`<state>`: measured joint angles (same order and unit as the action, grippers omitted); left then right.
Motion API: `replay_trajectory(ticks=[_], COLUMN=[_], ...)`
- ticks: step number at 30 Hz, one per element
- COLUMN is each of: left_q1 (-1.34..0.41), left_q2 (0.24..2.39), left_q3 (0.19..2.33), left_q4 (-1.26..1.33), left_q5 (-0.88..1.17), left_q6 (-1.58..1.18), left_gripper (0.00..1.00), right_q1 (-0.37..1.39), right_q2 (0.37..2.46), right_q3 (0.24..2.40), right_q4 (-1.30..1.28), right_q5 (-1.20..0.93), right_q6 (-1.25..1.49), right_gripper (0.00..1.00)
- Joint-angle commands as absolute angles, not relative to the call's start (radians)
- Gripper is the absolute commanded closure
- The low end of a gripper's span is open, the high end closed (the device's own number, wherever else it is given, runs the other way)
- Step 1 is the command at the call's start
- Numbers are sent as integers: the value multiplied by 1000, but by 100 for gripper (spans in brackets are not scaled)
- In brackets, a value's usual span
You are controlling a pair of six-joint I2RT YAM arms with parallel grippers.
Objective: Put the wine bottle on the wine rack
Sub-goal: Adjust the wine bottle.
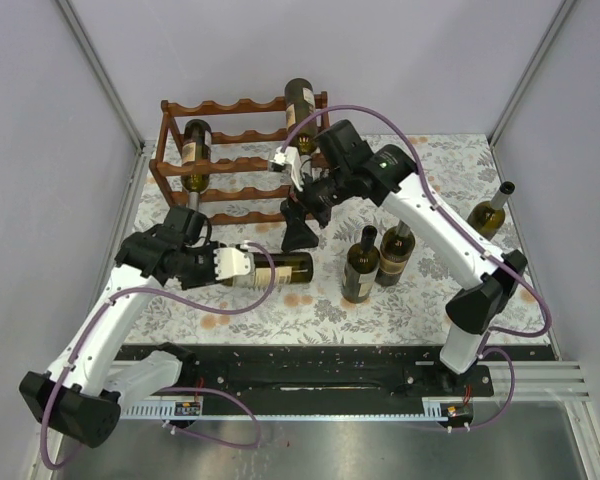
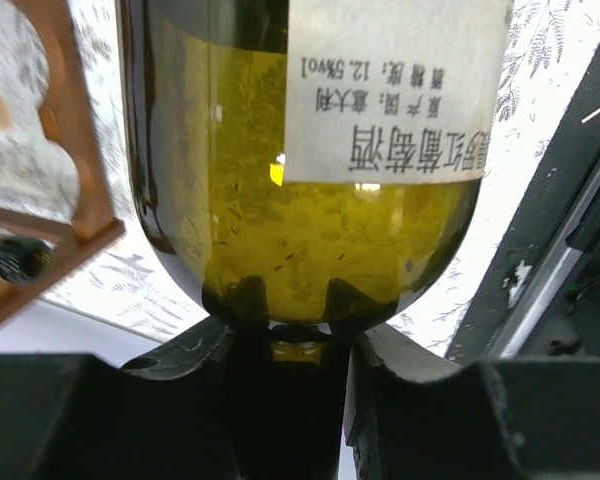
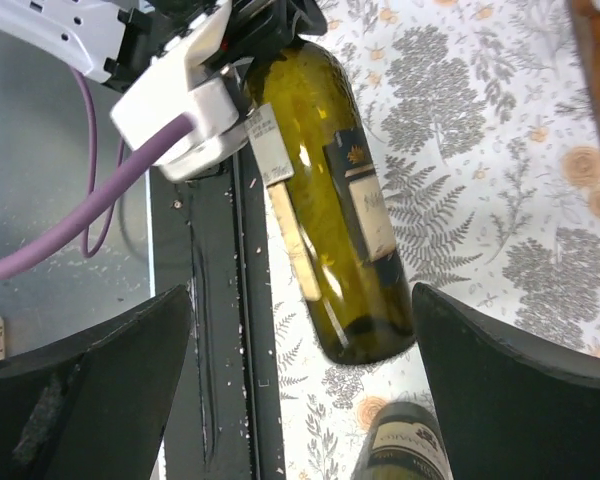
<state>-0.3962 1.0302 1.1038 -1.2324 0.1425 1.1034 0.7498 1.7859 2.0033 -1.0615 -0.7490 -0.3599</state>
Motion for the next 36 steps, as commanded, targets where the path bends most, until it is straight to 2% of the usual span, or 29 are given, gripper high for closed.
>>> replay_trajectory(ticks=[1, 13, 30, 36], left_q1=[-290, -83, -72, -72], left_q2=[947, 928, 985, 1006], left_q3=[1048, 1019, 1181, 1183], left_q4=[-1083, -1078, -1088, -1068], left_q5=[218, 187, 21, 9], left_q6=[982, 801, 347, 293], left_gripper=[100, 100, 100, 100], right_q1=[741, 739, 739, 738], right_q2=[1707, 1654, 1666, 1649], right_q3=[2017, 1956, 1954, 1954], right_q4=[-994, -950, -910, -862], right_q5=[-680, -678, -683, -576], right_q6=[-310, -249, -198, -183], right_gripper=[1, 1, 1, 0])
